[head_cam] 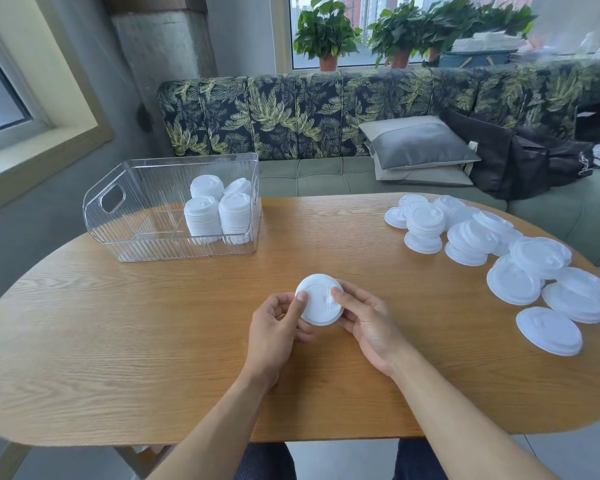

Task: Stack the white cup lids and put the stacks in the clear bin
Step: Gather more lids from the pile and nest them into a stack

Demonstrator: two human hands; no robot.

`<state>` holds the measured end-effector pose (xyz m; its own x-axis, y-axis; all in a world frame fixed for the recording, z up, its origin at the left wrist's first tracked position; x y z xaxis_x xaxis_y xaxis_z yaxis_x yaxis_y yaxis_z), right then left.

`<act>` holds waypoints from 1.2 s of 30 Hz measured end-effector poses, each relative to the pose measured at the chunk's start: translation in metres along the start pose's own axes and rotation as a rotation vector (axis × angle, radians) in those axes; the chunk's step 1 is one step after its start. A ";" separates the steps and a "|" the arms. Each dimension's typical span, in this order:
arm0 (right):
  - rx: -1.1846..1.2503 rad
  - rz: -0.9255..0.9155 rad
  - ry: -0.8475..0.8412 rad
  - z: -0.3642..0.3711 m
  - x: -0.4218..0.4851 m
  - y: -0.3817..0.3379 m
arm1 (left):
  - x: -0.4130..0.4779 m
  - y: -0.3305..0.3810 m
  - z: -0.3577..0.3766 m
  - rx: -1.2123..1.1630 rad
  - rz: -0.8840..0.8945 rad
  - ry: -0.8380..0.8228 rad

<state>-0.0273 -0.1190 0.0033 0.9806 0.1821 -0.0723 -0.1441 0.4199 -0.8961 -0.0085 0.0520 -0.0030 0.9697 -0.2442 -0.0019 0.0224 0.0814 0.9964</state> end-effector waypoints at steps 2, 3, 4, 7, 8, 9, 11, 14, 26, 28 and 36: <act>-0.022 0.001 0.010 -0.002 0.000 0.001 | -0.001 0.001 0.000 -0.006 0.002 0.010; -0.035 0.004 0.009 -0.002 0.000 0.001 | -0.001 0.002 0.000 -0.010 0.002 0.016; -0.041 0.009 0.009 -0.002 0.000 0.002 | -0.002 0.002 0.000 -0.014 0.003 0.022; -0.020 0.018 0.047 -0.004 0.000 0.003 | -0.005 0.005 0.001 0.006 0.011 0.043; 0.000 0.020 0.072 -0.006 0.000 0.003 | -0.006 0.007 0.003 0.032 0.021 0.039; 0.018 0.026 0.093 -0.006 0.001 0.002 | -0.006 0.008 0.005 0.062 0.032 0.029; 0.028 0.049 0.105 -0.003 0.004 0.002 | -0.007 0.011 0.007 0.099 0.049 0.026; 0.051 0.080 0.083 0.009 0.008 0.001 | -0.005 0.015 -0.001 0.121 0.058 0.059; 0.247 0.103 -0.003 0.089 0.046 0.014 | -0.010 0.085 -0.054 0.704 0.282 0.040; 0.250 0.101 -0.049 0.108 0.051 0.015 | -0.011 0.093 -0.057 0.809 0.314 0.008; 0.104 0.088 -0.070 0.147 0.069 0.012 | -0.009 0.113 -0.094 0.821 0.359 0.080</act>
<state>0.0194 0.0293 0.0516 0.9525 0.2819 -0.1149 -0.2456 0.4887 -0.8372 0.0084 0.1539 0.1019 0.8996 -0.2669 0.3456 -0.4363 -0.5837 0.6848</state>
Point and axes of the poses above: each hand's wrist, its own x-axis towards the middle knuckle, its own z-axis out of the palm, y = z × x, the point moved 10 cm from there along x, towards the middle knuckle, and after that the axes turned 12 degrees about -y, right-handed, at the moved point
